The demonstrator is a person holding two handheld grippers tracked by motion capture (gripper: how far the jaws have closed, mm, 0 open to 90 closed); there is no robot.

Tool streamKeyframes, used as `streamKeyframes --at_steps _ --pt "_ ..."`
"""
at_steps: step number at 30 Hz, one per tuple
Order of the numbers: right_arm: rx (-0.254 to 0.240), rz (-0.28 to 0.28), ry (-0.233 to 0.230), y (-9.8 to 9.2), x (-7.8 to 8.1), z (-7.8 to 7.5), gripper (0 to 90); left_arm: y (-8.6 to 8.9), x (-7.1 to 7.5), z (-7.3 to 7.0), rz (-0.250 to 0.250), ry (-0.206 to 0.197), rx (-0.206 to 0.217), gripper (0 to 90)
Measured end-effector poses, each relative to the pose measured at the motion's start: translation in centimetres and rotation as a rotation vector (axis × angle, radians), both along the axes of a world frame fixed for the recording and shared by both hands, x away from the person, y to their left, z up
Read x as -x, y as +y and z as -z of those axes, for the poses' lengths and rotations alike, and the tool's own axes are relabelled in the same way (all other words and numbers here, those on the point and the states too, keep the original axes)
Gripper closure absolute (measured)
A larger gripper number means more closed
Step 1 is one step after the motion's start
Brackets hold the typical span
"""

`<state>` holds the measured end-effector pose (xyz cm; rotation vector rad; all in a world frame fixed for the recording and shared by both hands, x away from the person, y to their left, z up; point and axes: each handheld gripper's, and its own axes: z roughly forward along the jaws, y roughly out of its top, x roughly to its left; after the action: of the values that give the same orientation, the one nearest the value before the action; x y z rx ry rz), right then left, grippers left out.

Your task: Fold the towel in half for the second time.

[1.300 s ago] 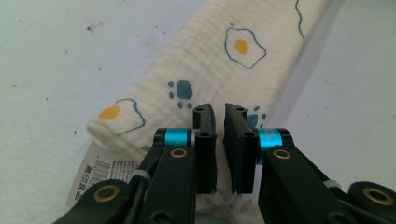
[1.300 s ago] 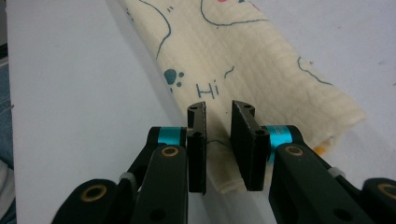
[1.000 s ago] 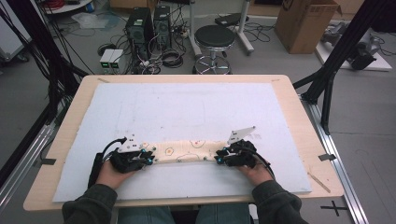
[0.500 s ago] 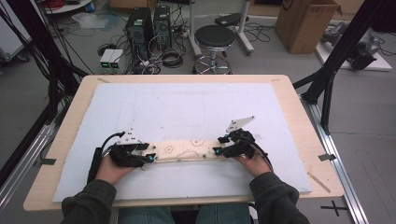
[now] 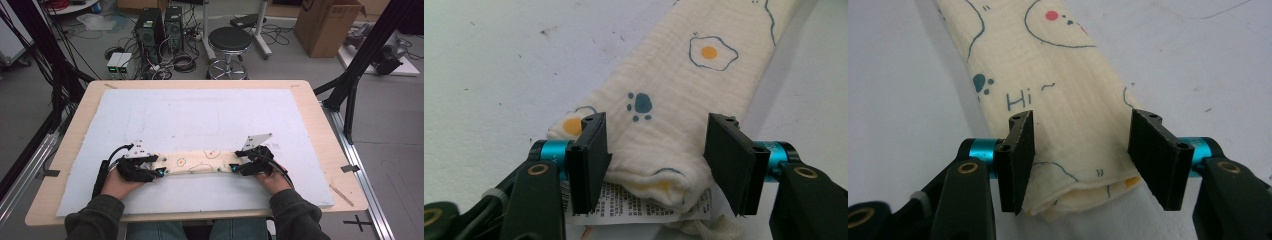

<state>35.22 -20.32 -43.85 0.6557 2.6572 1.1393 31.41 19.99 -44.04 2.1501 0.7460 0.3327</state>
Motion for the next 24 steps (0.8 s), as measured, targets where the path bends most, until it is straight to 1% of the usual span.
streamKeyframes --at_steps 4,7,8,9,10,11,14,19,21,23,24 --pt "-0.001 0.003 0.0 0.1 0.1 0.0 43.2 -0.1 0.2 0.0 -0.002 -0.008 -0.007 42.3" --pt "-0.012 0.009 0.008 0.1 0.0 0.0 40.1 -0.1 0.3 -0.2 0.002 -0.014 -0.007 41.9" --pt "-0.017 0.004 0.005 0.1 0.0 -0.1 38.6 0.0 0.4 -0.4 -0.001 -0.015 0.007 41.3" --pt "-0.028 0.007 0.005 0.0 0.1 -0.2 36.7 0.1 0.4 -0.5 0.001 -0.015 0.017 40.5" --pt "-0.043 0.013 0.009 -0.1 0.2 -0.4 35.9 0.3 0.4 -0.6 0.003 -0.012 0.035 39.8" --pt "-0.069 0.009 0.008 -0.3 0.2 -0.6 35.6 0.5 0.5 -0.8 0.0 -0.013 0.059 39.5" --pt "-0.139 0.022 0.029 -1.0 0.0 -1.2 34.9 1.2 0.5 -1.3 -0.017 -0.025 0.115 38.6" --pt "-0.202 0.058 0.017 -1.8 -0.9 -2.2 36.2 2.2 0.1 -2.1 -0.055 -0.047 0.16 37.1" --pt "-0.212 0.093 0.033 -2.0 -1.5 -2.2 37.8 2.7 -0.3 -2.3 -0.085 -0.051 0.181 37.5" --pt "-0.221 0.12 0.047 -2.2 -2.0 -2.1 40.4 3.0 -0.6 -2.2 -0.117 -0.044 0.182 39.8" --pt "-0.216 0.136 0.053 -2.3 -2.2 -1.9 42.3 3.0 -0.8 -2.1 -0.135 -0.04 0.176 41.8"
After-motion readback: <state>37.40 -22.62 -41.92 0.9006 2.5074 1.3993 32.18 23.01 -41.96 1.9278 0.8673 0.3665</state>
